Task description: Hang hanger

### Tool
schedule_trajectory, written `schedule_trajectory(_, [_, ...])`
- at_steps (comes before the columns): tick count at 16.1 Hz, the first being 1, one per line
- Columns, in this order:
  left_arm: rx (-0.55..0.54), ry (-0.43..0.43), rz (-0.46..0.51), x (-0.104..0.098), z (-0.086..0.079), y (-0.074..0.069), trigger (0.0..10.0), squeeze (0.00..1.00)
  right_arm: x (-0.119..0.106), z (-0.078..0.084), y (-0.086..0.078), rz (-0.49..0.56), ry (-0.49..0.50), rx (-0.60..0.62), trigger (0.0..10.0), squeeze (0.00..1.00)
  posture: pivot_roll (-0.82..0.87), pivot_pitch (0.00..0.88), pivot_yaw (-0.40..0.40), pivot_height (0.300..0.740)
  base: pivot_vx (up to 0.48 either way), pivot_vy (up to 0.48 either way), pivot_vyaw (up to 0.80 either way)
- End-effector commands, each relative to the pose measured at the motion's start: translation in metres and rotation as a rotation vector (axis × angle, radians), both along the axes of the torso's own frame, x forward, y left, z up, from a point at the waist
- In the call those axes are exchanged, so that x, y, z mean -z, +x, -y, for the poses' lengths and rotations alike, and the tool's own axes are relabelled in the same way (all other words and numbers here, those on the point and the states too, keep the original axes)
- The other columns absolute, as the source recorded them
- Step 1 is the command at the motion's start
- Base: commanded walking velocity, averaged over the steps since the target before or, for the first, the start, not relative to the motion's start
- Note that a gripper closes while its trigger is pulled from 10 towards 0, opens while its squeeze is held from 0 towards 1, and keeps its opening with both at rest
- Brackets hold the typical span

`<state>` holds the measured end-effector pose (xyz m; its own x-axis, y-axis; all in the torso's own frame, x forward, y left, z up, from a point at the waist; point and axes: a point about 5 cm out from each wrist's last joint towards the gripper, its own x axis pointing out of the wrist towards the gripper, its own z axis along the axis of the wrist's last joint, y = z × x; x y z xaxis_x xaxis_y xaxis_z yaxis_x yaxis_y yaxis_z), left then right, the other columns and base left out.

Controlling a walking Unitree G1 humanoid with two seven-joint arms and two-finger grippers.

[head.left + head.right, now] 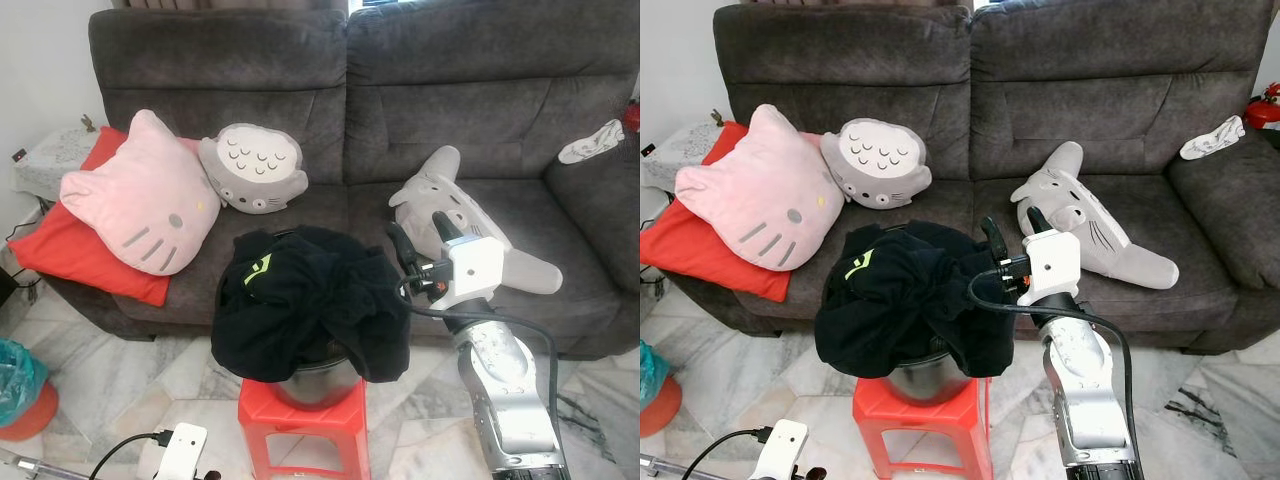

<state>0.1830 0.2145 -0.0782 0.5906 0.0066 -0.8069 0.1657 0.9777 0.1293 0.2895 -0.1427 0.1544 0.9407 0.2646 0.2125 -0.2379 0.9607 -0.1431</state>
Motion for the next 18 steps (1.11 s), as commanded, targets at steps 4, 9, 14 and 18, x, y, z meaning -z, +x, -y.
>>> schedule_trajectory(4, [-0.012, 0.013, 0.001, 0.0, -0.005, -0.001, 10.0, 0.0, -0.013, 0.011, 0.002, 0.102, 0.107, 0.152, 10.0, 0.0, -0.08, 0.0, 0.076, 0.74, 0.0, 0.0, 0.0])
schedule_trajectory(9, [-0.012, 0.014, 0.001, 0.0, -0.005, -0.001, 10.0, 0.0, -0.002, 0.006, -0.004, 0.056, 0.259, 0.168, 10.0, 0.0, -0.08, 0.0, 0.078, 0.74, 0.0, 0.0, 0.0])
schedule_trajectory(14, [-0.017, 0.013, 0.001, 0.0, -0.006, -0.002, 10.0, 0.0, -0.003, 0.001, -0.002, 0.058, 0.251, 0.147, 10.0, 0.0, -0.08, 0.0, 0.078, 0.74, 0.0, 0.0, 0.0])
schedule_trajectory(18, [-0.018, 0.009, 0.001, 0.0, -0.005, -0.002, 10.0, 0.0, -0.002, -0.001, -0.003, 0.058, 0.233, 0.13, 10.0, 0.0, -0.08, 0.0, 0.077, 0.74, 0.0, 0.0, 0.0])
